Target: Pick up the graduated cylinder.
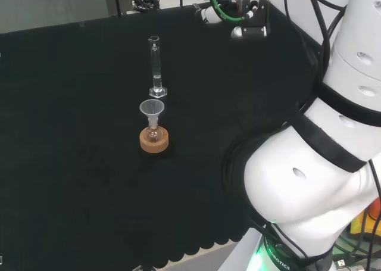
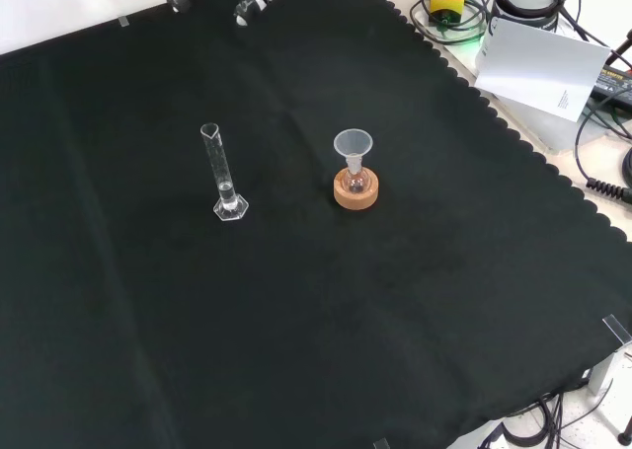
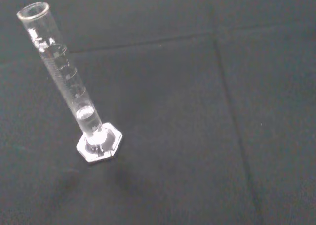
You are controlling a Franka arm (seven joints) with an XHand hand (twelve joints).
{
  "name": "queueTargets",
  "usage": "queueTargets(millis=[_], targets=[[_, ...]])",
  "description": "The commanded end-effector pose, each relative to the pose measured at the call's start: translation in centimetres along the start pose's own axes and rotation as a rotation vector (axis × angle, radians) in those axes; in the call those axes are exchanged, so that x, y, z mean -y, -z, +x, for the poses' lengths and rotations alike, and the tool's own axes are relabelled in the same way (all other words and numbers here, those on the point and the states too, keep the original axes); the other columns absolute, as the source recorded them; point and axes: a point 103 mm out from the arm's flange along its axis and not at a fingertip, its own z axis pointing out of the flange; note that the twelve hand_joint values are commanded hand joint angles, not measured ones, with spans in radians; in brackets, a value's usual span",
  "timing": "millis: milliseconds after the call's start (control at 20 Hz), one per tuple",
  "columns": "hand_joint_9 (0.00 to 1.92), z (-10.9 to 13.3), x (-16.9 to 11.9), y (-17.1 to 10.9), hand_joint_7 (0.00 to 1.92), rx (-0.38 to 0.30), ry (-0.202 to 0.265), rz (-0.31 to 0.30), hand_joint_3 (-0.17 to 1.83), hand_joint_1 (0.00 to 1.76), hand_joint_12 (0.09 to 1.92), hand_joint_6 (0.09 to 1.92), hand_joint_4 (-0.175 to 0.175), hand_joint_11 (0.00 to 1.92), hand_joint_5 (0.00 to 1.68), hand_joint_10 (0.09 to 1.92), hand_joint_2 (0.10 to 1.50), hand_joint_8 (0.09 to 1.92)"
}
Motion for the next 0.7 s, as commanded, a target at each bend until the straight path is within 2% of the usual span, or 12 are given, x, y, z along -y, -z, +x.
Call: queueTargets(millis=[50,300,700], targets=[[0.35,1.7,-7.5,-7.8,0.15,-0.213,0.210,-0.068,-0.15,0.49,1.40,0.09,-0.039,0.14,0.30,0.74,1.20,0.66],[0.39,1.9,-8.3,-10.0,0.20,-0.247,0.242,-0.049,-0.17,0.53,1.39,0.09,-0.037,0.17,0.32,0.72,1.20,0.68],[0.41,2.3,-9.1,-13.2,0.21,-0.326,0.326,-0.018,-0.17,0.61,1.38,0.09,-0.015,0.19,0.32,0.70,1.15,0.68]])
